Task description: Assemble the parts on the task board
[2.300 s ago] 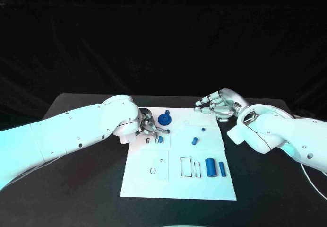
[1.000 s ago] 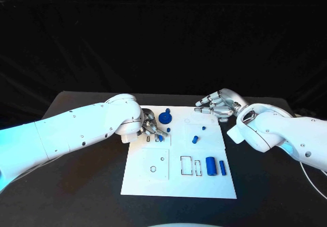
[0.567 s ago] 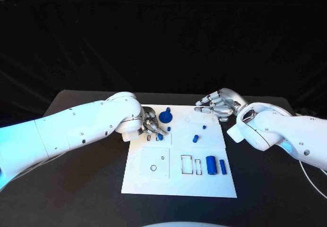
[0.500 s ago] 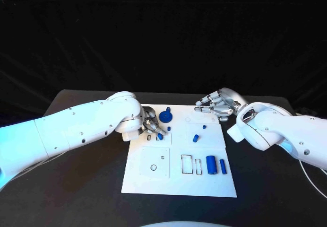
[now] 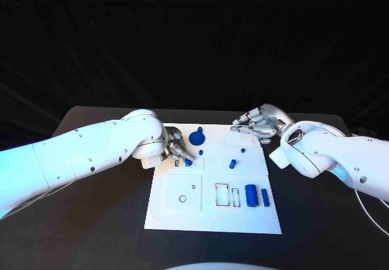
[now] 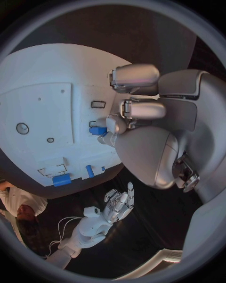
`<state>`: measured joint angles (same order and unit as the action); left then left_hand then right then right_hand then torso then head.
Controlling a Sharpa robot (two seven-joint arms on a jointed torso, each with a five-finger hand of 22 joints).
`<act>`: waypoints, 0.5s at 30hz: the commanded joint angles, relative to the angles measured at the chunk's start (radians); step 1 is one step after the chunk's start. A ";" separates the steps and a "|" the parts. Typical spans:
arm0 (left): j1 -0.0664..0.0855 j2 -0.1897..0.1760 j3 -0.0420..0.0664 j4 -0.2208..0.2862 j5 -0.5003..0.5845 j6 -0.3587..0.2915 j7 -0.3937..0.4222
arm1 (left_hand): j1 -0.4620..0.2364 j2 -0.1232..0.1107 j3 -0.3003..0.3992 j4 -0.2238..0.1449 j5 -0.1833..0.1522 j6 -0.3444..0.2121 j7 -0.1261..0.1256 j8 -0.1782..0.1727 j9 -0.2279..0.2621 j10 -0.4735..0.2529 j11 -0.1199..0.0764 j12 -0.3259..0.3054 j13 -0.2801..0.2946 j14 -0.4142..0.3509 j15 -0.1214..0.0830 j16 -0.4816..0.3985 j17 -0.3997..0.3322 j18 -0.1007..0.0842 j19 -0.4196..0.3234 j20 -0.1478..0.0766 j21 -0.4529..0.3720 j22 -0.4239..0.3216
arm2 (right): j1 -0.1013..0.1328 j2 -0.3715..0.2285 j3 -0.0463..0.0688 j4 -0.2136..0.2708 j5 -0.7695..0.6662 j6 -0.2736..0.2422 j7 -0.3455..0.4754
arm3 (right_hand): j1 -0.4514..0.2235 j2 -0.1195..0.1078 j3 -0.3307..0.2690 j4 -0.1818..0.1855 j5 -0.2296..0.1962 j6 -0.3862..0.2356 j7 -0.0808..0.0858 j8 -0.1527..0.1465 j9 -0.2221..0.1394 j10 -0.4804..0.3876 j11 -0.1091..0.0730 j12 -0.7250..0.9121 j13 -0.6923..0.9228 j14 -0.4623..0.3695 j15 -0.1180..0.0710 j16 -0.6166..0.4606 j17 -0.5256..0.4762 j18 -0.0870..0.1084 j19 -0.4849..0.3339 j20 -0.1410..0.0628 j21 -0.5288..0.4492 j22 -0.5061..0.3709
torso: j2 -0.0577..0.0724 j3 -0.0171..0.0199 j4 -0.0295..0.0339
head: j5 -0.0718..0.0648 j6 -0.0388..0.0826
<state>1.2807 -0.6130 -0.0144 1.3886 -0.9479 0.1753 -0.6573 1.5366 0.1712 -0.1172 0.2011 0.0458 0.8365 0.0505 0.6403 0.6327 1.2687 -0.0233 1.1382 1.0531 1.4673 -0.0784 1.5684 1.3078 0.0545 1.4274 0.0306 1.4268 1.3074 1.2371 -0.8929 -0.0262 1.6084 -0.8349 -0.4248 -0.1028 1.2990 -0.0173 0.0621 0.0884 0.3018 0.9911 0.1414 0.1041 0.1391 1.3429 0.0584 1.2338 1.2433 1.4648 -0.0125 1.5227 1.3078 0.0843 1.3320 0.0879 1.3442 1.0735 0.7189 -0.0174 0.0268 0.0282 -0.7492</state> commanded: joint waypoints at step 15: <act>-0.028 -0.080 -0.001 0.119 -0.121 -0.260 0.119 | -0.009 -0.128 0.306 -0.033 0.001 0.037 -0.004 -0.028 0.017 0.035 -0.002 0.019 0.029 0.103 -0.004 0.002 0.263 -0.007 0.026 -0.002 0.021 0.060 | -0.001 -0.005 0.000 0.002 0.008 0.011 0.009 | -0.015 0.002 -0.006 0.006 -0.010 0.003 0.000 0.003 0.002 -0.004 -0.003 -0.004 -0.001 0.085 -0.006 -0.006 0.175 0.014 -0.002 -0.001 -0.004 -0.001 | -0.002 0.0008 0.0034 | 0.004 -0.004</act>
<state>1.2546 -0.6914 -0.0155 1.4992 -1.0172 0.0065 -0.5852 1.5304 0.0574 0.0402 0.2976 0.0450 0.8504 0.0643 0.6186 0.6472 1.2994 -0.0252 1.1397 0.9683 1.4673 -0.0782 1.5684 1.3076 0.0546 1.4457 0.0303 1.4451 1.3074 1.2368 -0.8983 -0.0263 1.6090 -0.8276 -0.4246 -0.1011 1.2948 -0.0131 0.0593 0.0912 0.2977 0.9911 0.1414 0.1041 0.1398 1.3429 0.0584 1.2338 1.2436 1.4648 -0.0125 1.5227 1.3077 0.0843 1.3320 0.0879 1.3442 1.0735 0.7182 -0.0174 0.0283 0.0313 -0.7518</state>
